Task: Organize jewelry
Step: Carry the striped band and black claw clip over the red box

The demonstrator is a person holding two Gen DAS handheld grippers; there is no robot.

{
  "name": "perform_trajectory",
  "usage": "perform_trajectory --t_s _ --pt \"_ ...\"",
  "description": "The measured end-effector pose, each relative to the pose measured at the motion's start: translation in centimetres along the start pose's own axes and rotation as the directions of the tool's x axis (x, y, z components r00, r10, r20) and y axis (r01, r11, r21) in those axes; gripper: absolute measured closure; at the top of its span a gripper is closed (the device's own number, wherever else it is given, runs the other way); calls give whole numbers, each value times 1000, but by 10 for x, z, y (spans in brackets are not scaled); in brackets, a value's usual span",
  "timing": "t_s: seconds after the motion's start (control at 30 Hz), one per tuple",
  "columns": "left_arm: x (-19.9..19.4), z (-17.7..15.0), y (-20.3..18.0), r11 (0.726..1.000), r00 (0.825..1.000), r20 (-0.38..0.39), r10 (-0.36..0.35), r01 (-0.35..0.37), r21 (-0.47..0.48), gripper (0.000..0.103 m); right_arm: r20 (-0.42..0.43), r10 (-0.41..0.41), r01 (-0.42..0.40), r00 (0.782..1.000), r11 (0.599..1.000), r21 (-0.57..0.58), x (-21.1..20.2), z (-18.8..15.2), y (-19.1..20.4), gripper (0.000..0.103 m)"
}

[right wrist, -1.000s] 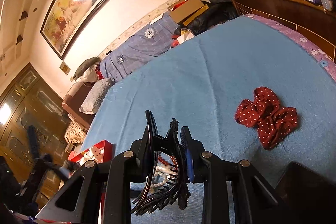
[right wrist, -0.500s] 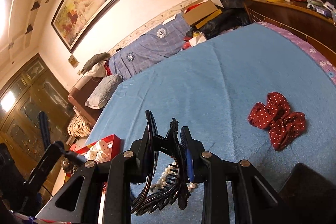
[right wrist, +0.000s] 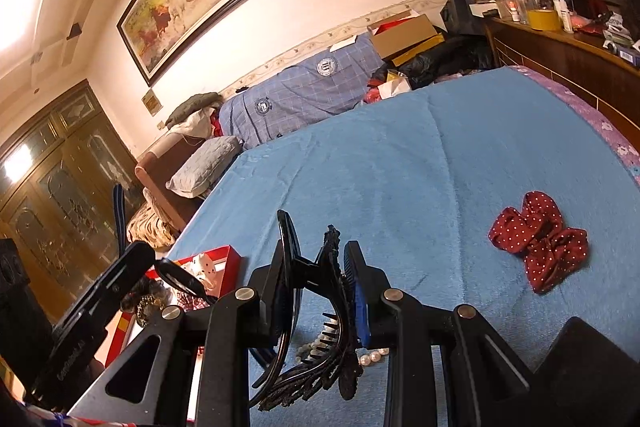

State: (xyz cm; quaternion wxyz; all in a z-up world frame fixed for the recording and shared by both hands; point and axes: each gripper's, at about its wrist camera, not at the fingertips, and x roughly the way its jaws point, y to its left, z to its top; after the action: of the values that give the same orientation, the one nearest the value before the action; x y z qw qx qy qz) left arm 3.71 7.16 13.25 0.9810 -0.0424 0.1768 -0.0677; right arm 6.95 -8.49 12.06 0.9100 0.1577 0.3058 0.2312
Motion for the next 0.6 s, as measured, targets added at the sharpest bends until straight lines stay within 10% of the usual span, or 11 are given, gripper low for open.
perform_trajectory --t_s 0.6 --pt "-8 3 -2 994 994 44 100 -102 45 84 -8 0 -1 1000 998 -64 8 -10 21 73"
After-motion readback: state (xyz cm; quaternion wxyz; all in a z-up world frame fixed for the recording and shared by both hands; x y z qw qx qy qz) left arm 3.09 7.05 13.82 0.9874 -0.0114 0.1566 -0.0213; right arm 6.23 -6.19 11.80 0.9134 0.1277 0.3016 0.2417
